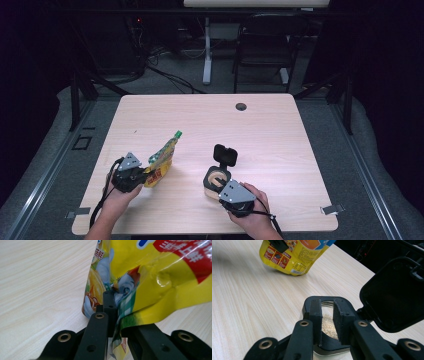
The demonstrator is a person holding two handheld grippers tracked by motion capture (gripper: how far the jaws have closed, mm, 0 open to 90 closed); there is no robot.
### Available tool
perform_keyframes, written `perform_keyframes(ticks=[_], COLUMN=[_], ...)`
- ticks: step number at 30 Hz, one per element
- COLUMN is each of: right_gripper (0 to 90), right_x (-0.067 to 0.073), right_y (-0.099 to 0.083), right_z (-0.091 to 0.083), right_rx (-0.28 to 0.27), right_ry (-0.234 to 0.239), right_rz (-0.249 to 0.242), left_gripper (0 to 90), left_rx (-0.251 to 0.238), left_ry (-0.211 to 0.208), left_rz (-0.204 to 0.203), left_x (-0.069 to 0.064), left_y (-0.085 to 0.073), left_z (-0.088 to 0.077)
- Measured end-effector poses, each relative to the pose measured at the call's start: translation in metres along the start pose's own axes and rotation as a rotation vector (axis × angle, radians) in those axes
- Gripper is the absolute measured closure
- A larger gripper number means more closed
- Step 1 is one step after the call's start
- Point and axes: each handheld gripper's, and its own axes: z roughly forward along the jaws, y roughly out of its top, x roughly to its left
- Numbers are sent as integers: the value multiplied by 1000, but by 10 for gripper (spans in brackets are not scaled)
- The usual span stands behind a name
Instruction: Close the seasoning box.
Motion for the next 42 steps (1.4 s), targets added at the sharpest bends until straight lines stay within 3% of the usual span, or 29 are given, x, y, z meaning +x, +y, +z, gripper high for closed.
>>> perform_keyframes(ticks=[7, 15, 26, 28, 30, 36, 42], right_gripper=[776, 776, 772, 771, 762, 717, 675], right_x=[0, -1, -4, -4, -4, -5, -7], right_y=[0, 0, 1, 1, 0, 1, 0], right_z=[0, 0, 1, 1, 2, 2, 2], right_rx=[1, 0, -1, 0, -2, -2, -1], right_ry=[-1, -3, 5, 6, 9, 21, 24], right_rz=[-2, -2, -2, -4, 0, -4, 12], left_gripper=[874, 844, 734, 696, 602, 522, 498], left_rx=[-31, -35, -14, -14, -25, -38, -36], left_ry=[-16, -13, -7, -4, 9, 26, 25], left_rz=[-112, -166, -173, -168, -177, -185, -173], left_x=[14, 22, 25, 24, 24, 24, 21], left_y=[-8, -18, -27, -28, -29, -30, -29], left_z=[-4, -6, -9, -10, -10, -13, -16])
